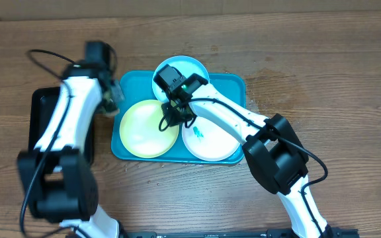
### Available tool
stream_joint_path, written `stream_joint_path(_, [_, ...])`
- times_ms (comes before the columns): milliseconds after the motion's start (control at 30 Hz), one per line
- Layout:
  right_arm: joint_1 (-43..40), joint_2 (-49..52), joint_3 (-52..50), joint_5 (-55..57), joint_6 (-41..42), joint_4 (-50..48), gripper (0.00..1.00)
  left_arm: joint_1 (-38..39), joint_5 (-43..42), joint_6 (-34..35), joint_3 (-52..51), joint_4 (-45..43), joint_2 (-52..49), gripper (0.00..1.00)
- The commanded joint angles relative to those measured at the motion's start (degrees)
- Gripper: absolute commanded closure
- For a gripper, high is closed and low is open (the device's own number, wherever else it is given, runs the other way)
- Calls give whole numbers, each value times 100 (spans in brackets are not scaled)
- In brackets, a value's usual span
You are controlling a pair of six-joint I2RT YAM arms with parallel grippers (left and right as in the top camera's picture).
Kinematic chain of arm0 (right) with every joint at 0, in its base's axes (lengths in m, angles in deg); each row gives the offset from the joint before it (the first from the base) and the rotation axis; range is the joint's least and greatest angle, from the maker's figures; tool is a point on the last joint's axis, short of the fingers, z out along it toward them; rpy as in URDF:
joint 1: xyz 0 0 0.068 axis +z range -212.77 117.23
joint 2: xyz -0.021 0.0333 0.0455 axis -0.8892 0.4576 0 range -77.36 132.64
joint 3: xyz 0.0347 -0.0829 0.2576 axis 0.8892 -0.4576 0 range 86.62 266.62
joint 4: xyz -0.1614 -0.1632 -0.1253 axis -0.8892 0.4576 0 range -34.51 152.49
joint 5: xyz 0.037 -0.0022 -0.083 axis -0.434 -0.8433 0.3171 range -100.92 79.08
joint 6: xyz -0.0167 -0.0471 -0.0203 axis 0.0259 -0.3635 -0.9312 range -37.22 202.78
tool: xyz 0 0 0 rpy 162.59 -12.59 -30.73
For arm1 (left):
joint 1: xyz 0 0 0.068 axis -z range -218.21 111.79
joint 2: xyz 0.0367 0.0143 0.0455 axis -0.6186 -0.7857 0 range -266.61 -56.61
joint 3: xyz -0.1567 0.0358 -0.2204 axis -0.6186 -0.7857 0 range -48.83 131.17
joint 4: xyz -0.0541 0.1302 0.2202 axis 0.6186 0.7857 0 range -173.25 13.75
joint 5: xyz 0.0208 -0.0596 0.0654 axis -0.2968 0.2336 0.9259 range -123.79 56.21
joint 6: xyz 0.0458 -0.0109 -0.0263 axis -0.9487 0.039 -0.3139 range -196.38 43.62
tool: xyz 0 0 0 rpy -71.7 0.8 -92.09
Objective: Clean dirty plates on tray and stack at the side
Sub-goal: 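Lift the yellow plate with the right gripper and place it right of tray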
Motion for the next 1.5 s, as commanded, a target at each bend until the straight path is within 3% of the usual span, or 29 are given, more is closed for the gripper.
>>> stream_joint_path(0, [155,-278,721,1134,-385,282,96,-564,-872,-109,232,35,682,96])
stream_joint_path(200, [671,-308,1611,3790,-1154,785,96,-1897,-997,-109,227,538,719,96])
stream_joint_path(300, [1032,-308,1744,5257,-1825,662,96,-2570,-1368,-111,227,680,627,96])
stream_joint_path(467, [1499,-308,1744,6712,-2557,155,96,-3178,-1539,-111,221,678,623,96])
stream_joint_path(733, [2022,-308,1744,6885,-3882,-638,96,-3320,-1537,-111,219,678,623,96])
stream_joint_path(900, [2079,-308,1742,6887,-3499,-570,96,-3320,-1534,-111,219,678,623,96])
stream_joint_path(967, [2009,-308,1733,6179,-2868,-245,96,-3320,-1534,-111,219,680,623,96])
stream_joint_path(1100, [1598,-310,1727,3862,-2918,413,96,-3320,-1537,-111,219,680,623,96])
stream_joint_path(1233, [901,-636,1996,3427,-1495,662,96,-3316,-1539,-111,219,678,623,96])
stream_joint_path(1367, [-695,-1104,2269,404,-1294,1128,96,-3316,-1539,-111,216,684,623,96])
stream_joint_path(1467, [-2002,-1095,2227,-566,-1292,1803,96,-3316,-1539,-111,216,678,623,96])
